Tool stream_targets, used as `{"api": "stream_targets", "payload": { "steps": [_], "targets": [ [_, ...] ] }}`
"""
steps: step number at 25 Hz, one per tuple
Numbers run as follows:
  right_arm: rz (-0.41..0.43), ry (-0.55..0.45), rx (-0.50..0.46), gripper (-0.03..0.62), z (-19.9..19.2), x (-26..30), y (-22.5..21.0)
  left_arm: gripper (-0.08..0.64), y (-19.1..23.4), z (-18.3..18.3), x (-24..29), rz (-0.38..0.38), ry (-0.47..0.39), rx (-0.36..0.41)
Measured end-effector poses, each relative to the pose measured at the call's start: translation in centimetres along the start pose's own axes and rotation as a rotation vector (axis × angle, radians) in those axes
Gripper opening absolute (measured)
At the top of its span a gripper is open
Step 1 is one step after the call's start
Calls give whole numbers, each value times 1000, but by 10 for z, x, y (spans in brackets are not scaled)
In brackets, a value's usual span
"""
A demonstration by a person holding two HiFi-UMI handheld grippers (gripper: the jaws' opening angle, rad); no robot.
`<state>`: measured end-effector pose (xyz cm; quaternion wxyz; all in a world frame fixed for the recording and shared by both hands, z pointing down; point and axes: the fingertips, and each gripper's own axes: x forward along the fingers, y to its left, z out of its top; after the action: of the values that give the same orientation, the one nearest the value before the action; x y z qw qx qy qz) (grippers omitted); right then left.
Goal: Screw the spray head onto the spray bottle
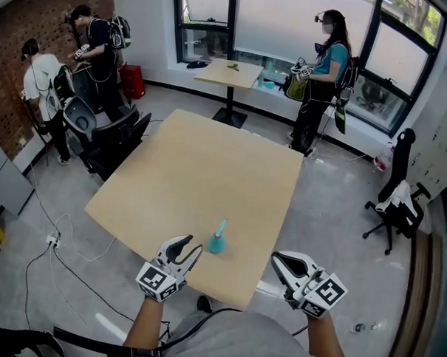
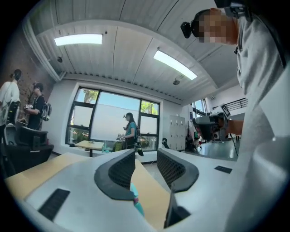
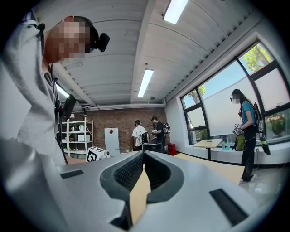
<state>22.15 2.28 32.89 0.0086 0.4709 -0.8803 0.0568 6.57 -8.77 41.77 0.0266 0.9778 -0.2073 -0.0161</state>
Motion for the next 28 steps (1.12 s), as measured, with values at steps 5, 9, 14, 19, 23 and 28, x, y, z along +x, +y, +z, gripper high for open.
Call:
{"api": "stream_targets", "payload": {
  "steps": [5,9,14,19,23,28],
  "targets": [
    [-47,25,14,8,0,47,-14,240,27,-63,39,-135,94,55],
    [-66,103,5,8,-15,72,-16,304,34,-128,63,-216,175,85],
    [9,243,-63,8,-39,105,-21,334,46,-193,97,-209,236,62],
    [191,487,-335,11,-90,134,-32,399,39,-248,124,-225,315,70],
    [417,663,-637,141,-135,169,-40,413,37,-275,139,-251,361,91],
    [707,839,-1011,150,-203,207,-65,411,44,-300,154,-251,403,90]
  ]
}}
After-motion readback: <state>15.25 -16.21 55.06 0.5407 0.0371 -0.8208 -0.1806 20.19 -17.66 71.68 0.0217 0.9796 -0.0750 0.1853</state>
